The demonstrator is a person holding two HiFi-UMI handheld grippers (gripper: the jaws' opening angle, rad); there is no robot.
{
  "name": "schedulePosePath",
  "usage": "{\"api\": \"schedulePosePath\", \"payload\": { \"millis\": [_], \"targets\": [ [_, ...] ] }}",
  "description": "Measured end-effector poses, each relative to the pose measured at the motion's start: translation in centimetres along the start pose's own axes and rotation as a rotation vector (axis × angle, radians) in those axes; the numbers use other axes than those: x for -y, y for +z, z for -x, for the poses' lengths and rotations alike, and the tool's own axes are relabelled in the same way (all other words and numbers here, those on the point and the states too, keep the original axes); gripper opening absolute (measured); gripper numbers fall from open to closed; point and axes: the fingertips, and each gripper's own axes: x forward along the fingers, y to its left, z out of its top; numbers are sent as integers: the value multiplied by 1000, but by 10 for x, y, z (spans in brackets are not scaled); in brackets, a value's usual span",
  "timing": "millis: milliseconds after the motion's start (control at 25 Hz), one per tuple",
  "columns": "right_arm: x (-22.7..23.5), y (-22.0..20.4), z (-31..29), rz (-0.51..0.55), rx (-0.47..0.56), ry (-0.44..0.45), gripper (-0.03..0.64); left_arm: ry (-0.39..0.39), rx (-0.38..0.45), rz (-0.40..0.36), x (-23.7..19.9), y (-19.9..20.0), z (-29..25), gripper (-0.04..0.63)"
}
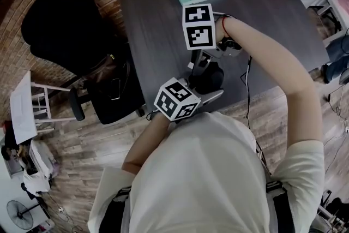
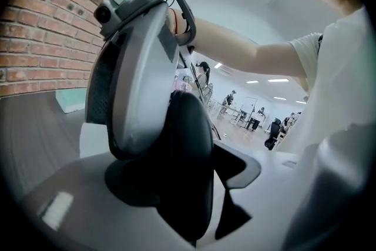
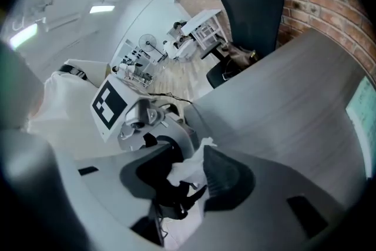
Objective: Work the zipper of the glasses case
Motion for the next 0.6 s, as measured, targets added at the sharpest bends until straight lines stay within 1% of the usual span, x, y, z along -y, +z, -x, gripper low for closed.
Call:
{"api": "schedulePosePath", "payload": {
  "millis": [120, 200, 240, 280, 440, 520, 600],
  "targets": [
    [-5, 2, -4, 18, -8, 22, 133, -1, -1, -4, 0, 0, 0, 290],
    [-1, 3, -3, 28, -7, -8, 116, -5, 1, 1, 0, 0, 0, 290],
    [4, 4, -1, 32, -5, -38, 17, -5, 3, 0, 0, 0, 0, 290],
    [8, 5, 0, 38, -5, -64, 6, -2, 4, -1, -1, 0, 0, 290],
    [11, 8, 3, 79, 3, -115, 6, 7, 8, 18, -6, 0, 0, 290],
    [12, 15, 8, 96, 34, -153, 6, 14, 13, 42, -11, -2, 0, 290],
    [10, 26, 19, 105, 98, -186, 6, 26, 23, 75, -16, -4, 2, 290]
  ]
}}
